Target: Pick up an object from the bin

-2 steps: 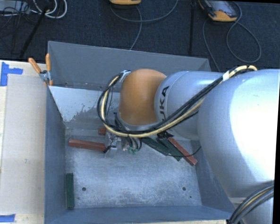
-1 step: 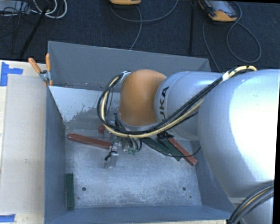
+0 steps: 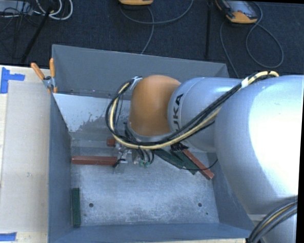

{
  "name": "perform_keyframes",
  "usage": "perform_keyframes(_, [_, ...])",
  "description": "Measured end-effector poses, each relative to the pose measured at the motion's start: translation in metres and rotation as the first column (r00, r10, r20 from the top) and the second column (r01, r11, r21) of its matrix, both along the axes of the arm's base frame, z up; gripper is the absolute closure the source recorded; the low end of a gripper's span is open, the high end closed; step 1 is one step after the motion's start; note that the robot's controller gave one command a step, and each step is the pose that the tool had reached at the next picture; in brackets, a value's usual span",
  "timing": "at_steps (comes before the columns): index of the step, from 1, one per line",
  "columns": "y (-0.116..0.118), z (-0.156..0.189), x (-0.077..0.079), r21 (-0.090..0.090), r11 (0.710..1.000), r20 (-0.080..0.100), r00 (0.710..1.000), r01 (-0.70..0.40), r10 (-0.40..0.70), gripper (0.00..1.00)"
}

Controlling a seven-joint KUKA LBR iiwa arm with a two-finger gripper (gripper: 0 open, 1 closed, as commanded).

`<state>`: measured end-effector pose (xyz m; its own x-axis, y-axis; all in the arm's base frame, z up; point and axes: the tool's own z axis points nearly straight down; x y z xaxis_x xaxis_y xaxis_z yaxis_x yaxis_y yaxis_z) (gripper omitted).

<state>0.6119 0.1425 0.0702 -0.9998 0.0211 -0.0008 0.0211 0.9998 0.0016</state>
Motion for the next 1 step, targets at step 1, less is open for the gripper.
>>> perform_keyframes(1, [-0.0115, 0.1304, -0.0254, 0.0, 1.0, 0.006, 0.999, 0.031, -0.031, 1.0])
